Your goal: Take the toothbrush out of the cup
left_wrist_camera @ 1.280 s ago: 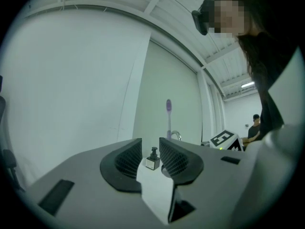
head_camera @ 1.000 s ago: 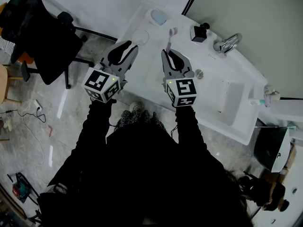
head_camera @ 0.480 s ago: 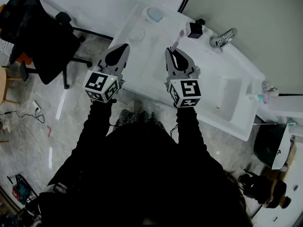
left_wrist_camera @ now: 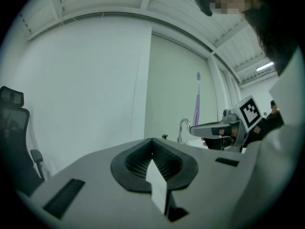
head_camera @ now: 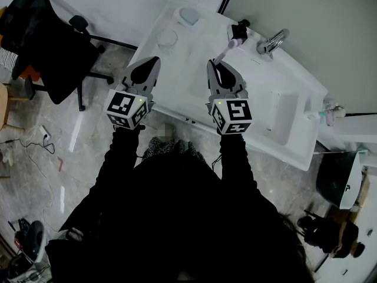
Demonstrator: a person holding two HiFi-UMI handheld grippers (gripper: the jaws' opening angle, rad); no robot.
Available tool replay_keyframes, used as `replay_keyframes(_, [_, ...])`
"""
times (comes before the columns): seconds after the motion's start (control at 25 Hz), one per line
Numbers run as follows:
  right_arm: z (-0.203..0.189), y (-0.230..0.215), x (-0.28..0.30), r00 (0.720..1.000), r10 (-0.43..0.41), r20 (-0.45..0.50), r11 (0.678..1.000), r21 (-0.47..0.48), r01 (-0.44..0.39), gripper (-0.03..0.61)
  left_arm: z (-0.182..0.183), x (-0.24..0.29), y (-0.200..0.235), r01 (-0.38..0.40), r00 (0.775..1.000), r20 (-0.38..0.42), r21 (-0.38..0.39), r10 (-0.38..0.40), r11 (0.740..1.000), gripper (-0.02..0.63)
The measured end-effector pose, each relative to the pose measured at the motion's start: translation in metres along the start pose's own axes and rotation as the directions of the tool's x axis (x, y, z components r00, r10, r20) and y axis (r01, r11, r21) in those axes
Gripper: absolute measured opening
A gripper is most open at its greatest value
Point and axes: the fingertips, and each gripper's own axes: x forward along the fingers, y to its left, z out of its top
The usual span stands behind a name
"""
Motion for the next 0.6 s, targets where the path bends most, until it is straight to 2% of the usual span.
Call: replay_keyframes(0.6, [-0.007, 0.012, -0.027, 0.999, 0.002, -0.033, 1.000, 0.011, -0.002, 0.037, 0.000, -0.023, -0.021, -0.009, 1.000, -0.011, 0.019, 0.009, 1.000, 0.008])
